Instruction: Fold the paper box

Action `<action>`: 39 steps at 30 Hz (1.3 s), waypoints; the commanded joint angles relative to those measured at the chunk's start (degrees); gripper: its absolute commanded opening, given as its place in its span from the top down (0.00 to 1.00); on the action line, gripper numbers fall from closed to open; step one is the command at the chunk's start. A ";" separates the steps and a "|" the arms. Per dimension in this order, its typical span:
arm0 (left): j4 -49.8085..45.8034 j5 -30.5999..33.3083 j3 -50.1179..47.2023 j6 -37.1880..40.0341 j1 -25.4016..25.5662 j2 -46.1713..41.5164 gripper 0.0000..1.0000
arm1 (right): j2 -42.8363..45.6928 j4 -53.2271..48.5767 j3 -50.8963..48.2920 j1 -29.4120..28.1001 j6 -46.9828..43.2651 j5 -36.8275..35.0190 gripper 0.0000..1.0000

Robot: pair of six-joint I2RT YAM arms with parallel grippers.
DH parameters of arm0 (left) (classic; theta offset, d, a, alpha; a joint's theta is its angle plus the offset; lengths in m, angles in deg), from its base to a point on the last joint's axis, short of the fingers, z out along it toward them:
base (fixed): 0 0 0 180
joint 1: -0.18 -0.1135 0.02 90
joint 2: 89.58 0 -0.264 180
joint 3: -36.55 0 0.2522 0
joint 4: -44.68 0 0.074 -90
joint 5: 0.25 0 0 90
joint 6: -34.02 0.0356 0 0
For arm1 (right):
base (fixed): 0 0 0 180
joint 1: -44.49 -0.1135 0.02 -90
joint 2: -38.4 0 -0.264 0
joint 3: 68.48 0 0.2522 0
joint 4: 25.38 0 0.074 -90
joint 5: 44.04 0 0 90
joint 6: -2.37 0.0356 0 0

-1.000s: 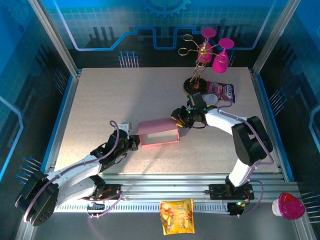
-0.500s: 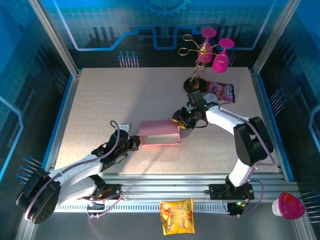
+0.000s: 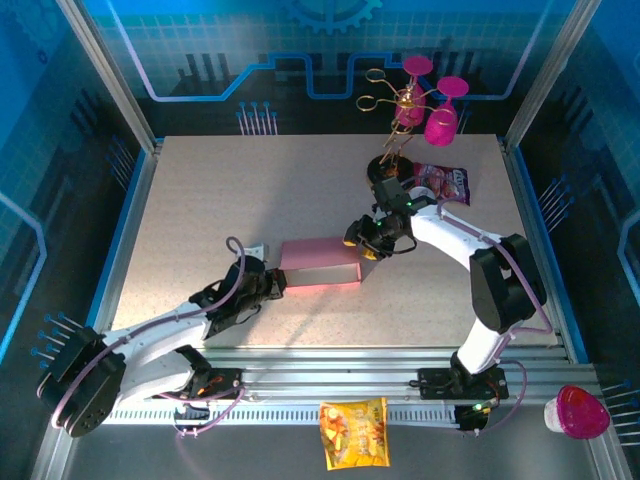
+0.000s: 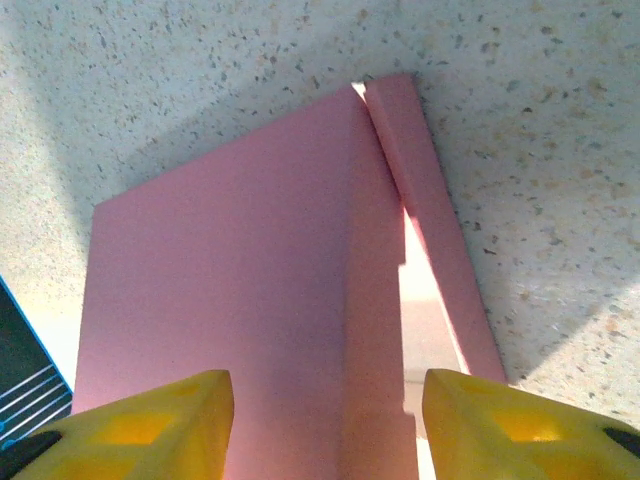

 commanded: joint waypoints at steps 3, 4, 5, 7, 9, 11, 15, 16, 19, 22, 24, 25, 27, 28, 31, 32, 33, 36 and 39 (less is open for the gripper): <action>-3.18 2.09 2.14 -0.97 1.45 2.75 1.00 | 4.39 -1.15 -0.83 -0.37 -1.86 -0.74 0.51; -3.26 2.22 2.10 -1.25 1.54 3.10 1.00 | 4.76 -0.69 -1.43 -0.45 -1.88 -0.68 0.53; -3.14 2.15 2.07 -1.43 1.58 3.33 1.00 | 4.97 -0.45 -1.98 -0.43 -1.83 -0.38 0.55; -3.27 2.06 1.96 -1.52 1.77 3.37 1.00 | 4.98 -0.20 -2.77 -0.52 -1.82 -0.15 0.59; -3.47 1.75 2.04 -1.57 1.83 3.37 1.00 | 4.96 0.16 -3.75 -0.61 -2.11 -0.33 0.63; -3.79 1.31 2.08 -1.54 1.76 3.23 0.99 | 4.55 0.43 -4.21 -0.59 -2.58 -0.49 0.67; -5.14 -0.28 2.33 -1.68 1.90 2.85 0.90 | 2.93 -0.15 -4.01 -0.69 -4.62 -1.94 0.74; -5.72 -0.78 2.48 -1.58 1.89 2.71 0.87 | 2.41 -0.35 -3.79 -0.69 -5.14 -2.31 0.75; -7.48 -2.10 2.82 -1.61 1.84 1.64 0.75 | 1.28 -0.62 -3.21 -0.69 -6.22 -2.76 0.78; -9.58 -3.28 2.97 -1.73 1.88 -0.50 0.64 | 0.28 -0.71 -2.99 -0.67 -6.67 -2.88 0.81; -11.36 -4.25 3.17 -1.74 1.81 -2.37 0.59 | -0.12 -0.65 -2.84 -0.78 -6.67 -2.82 0.82; -12.35 -4.94 3.35 -1.82 1.80 -3.57 0.56 | -0.18 -0.64 -2.74 -0.78 -6.67 -2.80 0.82; -14.42 -6.60 3.55 -2.46 1.88 -5.97 0.51 | -0.31 -0.62 -2.51 -0.78 -6.67 -2.82 0.82; -15.96 -7.65 3.86 -2.98 1.79 -7.46 0.50 | -0.37 -0.62 -2.34 -0.79 -6.67 -2.84 0.82; -23.31 -8.85 5.60 -5.27 1.82 -12.58 0.49 | -0.81 -1.10 -1.68 -0.78 -6.86 -2.95 0.82; -25.70 -8.78 6.30 -6.26 1.80 -14.46 0.48 | -0.92 -1.16 -1.46 -0.86 -6.95 -2.89 0.82; -28.88 -7.82 7.52 -7.98 1.75 -16.82 0.45 | -0.98 -1.23 -1.41 -0.84 -7.01 -2.89 0.82; -36.37 -5.76 11.70 -12.02 0.20 -21.08 0.40 | -1.25 -1.28 -1.17 -0.87 -7.11 -2.93 0.82; -37.34 -10.47 14.63 -14.59 -6.11 -19.79 0.43 | -1.50 -1.56 -0.88 -0.82 -7.41 -2.90 0.83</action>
